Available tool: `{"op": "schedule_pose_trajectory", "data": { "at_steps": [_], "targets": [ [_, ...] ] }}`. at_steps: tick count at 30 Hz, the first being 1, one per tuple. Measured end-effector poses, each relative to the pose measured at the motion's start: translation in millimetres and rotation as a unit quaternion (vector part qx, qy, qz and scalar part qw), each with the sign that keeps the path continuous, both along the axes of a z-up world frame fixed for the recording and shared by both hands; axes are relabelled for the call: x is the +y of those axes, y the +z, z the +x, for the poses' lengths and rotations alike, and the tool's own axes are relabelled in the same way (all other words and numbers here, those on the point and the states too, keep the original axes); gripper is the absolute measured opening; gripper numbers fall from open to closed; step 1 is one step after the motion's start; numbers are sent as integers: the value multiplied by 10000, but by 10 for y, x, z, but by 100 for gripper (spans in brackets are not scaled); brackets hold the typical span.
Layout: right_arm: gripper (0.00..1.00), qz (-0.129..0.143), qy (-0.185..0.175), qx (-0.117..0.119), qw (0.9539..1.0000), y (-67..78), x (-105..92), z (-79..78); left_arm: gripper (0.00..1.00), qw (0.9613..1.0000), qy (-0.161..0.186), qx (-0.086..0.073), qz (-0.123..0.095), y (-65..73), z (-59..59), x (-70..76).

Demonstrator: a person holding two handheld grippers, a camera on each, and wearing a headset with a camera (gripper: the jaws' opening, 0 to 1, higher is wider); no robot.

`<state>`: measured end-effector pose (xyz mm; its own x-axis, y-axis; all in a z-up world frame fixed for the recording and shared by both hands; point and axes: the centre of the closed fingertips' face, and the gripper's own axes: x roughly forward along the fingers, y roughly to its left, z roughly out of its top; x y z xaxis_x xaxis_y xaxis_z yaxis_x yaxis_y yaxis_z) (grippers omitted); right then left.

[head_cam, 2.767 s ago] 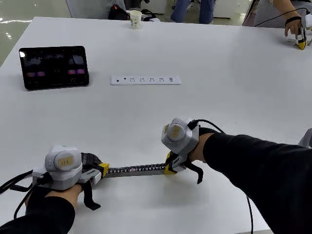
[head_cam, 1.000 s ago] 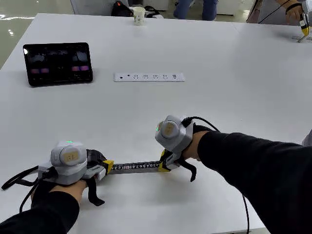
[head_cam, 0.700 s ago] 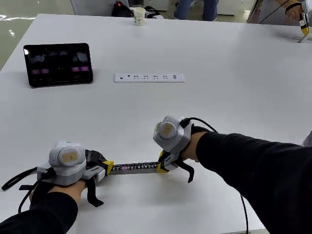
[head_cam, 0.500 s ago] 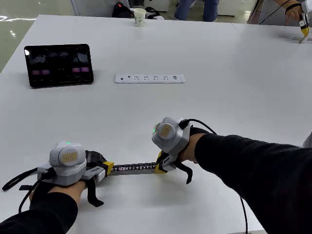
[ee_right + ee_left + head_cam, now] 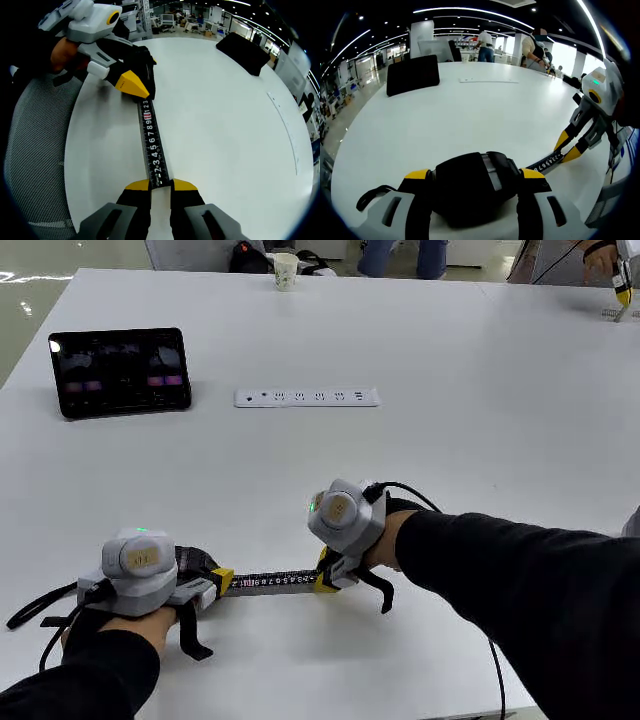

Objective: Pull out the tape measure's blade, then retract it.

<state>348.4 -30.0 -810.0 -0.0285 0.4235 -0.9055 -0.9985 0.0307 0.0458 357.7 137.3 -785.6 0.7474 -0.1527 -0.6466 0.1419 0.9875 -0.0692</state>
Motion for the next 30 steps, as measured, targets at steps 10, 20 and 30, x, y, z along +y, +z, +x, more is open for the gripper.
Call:
{"op": "schedule_pose_trajectory", "data": {
  "at_steps": [10,20,30],
  "targets": [
    [11,172,170,-9,9997,-5,76,1,65,10000,-3,-21,-2,5,4,8],
    [11,288,158,13,9995,14,146,-7,65,10000,-26,-8,-2,16,-5,6],
    [10,311,126,30,9994,17,185,-10,65,10000,-31,22,4,18,-10,5]
  ]
}}
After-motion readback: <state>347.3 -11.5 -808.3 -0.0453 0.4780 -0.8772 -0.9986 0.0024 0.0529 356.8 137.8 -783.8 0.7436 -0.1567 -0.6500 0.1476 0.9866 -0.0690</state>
